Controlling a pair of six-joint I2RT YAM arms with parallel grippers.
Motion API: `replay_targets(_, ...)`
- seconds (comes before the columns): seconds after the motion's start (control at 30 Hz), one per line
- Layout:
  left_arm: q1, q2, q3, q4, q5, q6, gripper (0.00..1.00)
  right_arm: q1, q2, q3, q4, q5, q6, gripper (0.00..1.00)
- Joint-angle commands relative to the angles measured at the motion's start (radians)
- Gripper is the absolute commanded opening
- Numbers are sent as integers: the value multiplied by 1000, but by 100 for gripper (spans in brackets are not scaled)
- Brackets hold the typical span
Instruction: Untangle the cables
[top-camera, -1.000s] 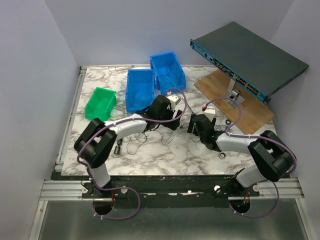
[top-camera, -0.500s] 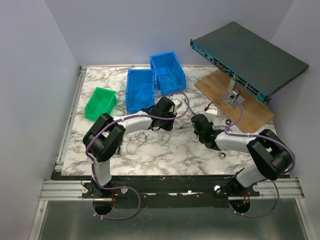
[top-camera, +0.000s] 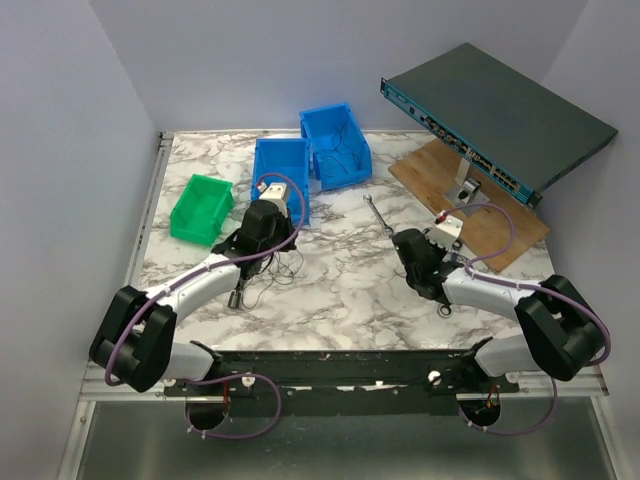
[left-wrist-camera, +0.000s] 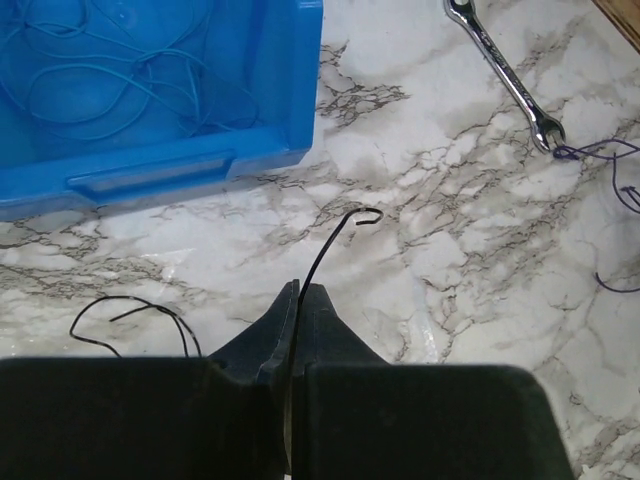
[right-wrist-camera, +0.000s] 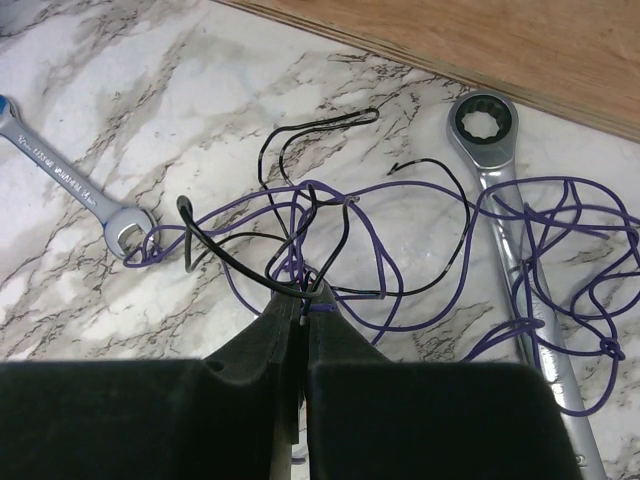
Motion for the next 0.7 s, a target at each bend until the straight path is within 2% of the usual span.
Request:
replay_targets(0.0,-7,-39,17,-67,-150,-13,0,-1,-7,-11,14,28,3,1)
replay_targets(0.1,-7,-57,41,-225,-260,4,2,-1,-13,-12,16,14,-3,2)
replay_targets(0.2,0,-40,76,-384,-296,-5,11,-1,-26,-23,38,-2,-17,4)
replay_targets(0.23,-1,-35,83,-434,-296,-9,20,-1,-30,-28,45,-6,-22,5)
replay_targets(0.27,0,-32,86,-464,-278,-11,36,-2,-35,-31,49,-12,-24,6)
replay_targets(0.3,1,-34,84,-479,-261,-28,56,-2,-39,-33,52,-16,-27,6)
replay_targets(0.4,-1,-51,61,-470,-225,-49,93,-1,-48,-40,62,-34,-33,6)
replay_targets(0.43,-1,-49,62,-472,-219,-50,99,-1,-50,-43,66,-40,-35,6)
replay_targets(0.67,2,35,179,-599,-214,-66,99,-2,-76,-66,96,-74,-55,6)
